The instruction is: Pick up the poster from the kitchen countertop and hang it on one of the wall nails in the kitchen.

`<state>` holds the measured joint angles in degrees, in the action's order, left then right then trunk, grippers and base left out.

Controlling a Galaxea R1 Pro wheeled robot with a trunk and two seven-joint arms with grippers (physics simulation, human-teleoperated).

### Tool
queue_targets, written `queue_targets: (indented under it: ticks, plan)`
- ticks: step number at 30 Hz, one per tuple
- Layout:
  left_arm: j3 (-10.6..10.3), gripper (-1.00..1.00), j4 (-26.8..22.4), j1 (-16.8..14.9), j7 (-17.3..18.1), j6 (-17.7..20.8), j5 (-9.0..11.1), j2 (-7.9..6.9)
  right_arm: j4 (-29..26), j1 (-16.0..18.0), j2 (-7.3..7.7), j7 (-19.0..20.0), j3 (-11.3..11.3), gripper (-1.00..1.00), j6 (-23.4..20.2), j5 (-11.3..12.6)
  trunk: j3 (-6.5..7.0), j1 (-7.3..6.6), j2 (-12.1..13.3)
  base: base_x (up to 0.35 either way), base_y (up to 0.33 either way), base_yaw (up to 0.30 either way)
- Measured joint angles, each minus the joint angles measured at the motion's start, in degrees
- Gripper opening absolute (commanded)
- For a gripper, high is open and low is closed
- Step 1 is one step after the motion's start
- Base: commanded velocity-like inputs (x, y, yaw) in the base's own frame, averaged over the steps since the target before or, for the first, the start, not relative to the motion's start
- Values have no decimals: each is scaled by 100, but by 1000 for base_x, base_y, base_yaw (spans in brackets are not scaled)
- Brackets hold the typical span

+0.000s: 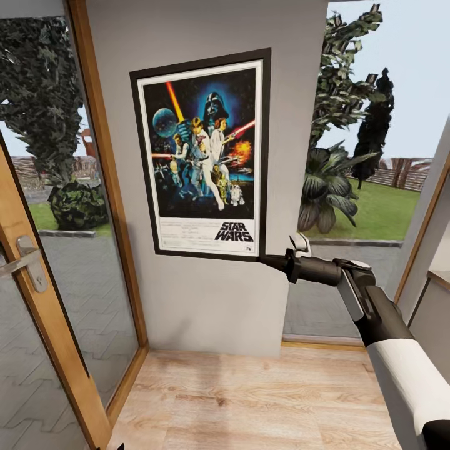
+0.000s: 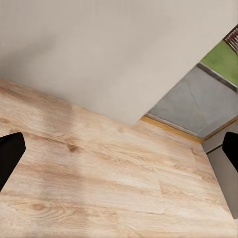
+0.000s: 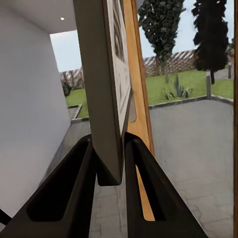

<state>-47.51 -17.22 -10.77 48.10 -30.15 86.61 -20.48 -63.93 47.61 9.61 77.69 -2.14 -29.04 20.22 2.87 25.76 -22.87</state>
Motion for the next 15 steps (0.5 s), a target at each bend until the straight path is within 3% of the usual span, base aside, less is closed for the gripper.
queue_targets:
  ticks: [10,15]
  plan:
    - [0,100,0,0,0,0,-2,-3,3,0,0,-8,0,-100,2,-6,0,0,-1,11,0,0]
    - [0,100,0,0,0,0,-2,-4,3,-5,0,-15,0,-100,0,-8,0,-2,-1,201,0,0]
